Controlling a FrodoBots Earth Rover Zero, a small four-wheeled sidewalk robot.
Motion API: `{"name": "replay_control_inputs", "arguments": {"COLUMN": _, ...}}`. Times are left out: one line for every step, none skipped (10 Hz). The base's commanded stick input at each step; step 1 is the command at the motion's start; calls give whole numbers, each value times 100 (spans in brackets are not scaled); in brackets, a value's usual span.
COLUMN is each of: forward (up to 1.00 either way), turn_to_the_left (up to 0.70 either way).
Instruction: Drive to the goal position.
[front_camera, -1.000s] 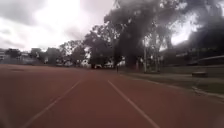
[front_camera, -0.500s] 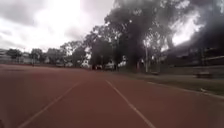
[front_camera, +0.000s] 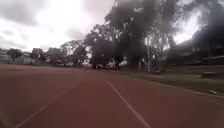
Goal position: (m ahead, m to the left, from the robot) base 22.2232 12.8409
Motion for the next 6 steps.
{"name": "replay_control_inputs", "arguments": {"forward": 70, "turn_to_the_left": 0}}
{"name": "replay_control_inputs", "arguments": {"forward": 70, "turn_to_the_left": 0}}
{"name": "replay_control_inputs", "arguments": {"forward": 70, "turn_to_the_left": 0}}
{"name": "replay_control_inputs", "arguments": {"forward": 70, "turn_to_the_left": 0}}
{"name": "replay_control_inputs", "arguments": {"forward": 70, "turn_to_the_left": 0}}
{"name": "replay_control_inputs", "arguments": {"forward": 70, "turn_to_the_left": 0}}
